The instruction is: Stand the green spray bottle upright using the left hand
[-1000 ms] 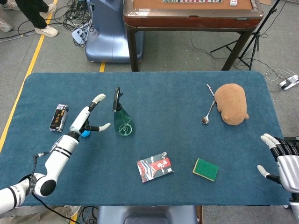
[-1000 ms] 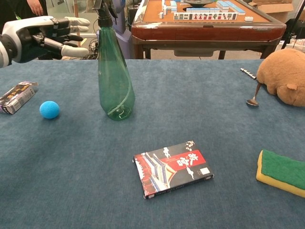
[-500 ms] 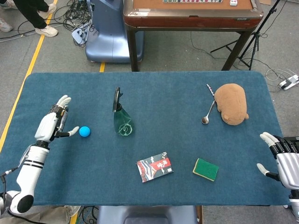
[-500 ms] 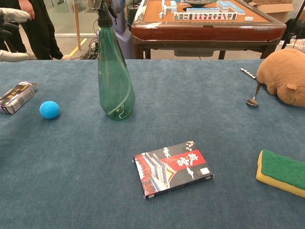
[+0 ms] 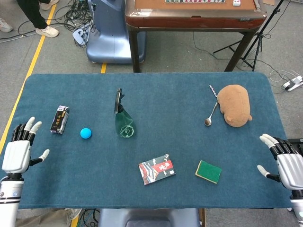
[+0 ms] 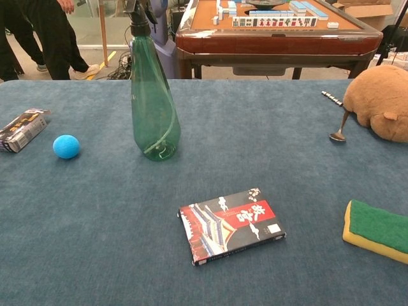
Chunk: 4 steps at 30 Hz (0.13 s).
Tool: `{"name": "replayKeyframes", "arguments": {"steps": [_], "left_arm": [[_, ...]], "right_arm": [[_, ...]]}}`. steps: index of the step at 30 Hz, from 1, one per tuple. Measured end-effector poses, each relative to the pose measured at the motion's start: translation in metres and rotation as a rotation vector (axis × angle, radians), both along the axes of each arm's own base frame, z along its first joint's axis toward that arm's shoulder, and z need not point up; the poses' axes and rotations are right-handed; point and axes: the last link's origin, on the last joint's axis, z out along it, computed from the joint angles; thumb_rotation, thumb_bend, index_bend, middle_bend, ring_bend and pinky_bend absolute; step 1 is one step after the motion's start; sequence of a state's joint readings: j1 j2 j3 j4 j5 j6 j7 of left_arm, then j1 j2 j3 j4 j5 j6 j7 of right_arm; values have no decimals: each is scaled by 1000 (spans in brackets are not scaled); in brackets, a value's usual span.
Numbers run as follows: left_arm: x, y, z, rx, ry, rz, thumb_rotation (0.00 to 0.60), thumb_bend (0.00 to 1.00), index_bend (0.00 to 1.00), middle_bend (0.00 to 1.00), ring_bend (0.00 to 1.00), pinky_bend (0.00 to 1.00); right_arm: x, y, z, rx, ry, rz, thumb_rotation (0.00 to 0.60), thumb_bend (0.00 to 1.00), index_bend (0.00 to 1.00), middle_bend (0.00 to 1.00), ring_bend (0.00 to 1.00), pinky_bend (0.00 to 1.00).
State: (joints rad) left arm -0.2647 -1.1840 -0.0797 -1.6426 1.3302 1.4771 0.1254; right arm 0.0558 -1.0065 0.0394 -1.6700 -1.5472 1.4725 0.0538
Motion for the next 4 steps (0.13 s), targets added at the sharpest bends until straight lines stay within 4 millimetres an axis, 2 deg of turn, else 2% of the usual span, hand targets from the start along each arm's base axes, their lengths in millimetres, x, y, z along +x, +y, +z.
{"name": "replayKeyframes", "arguments": {"steps": [4], "left_arm": [[-1, -16, -3, -15, 35, 14, 600, 256, 99, 0, 0, 0]], "right_arm": [[1, 0, -2, 2, -3, 5, 600, 183, 181, 177, 121, 175]]}}
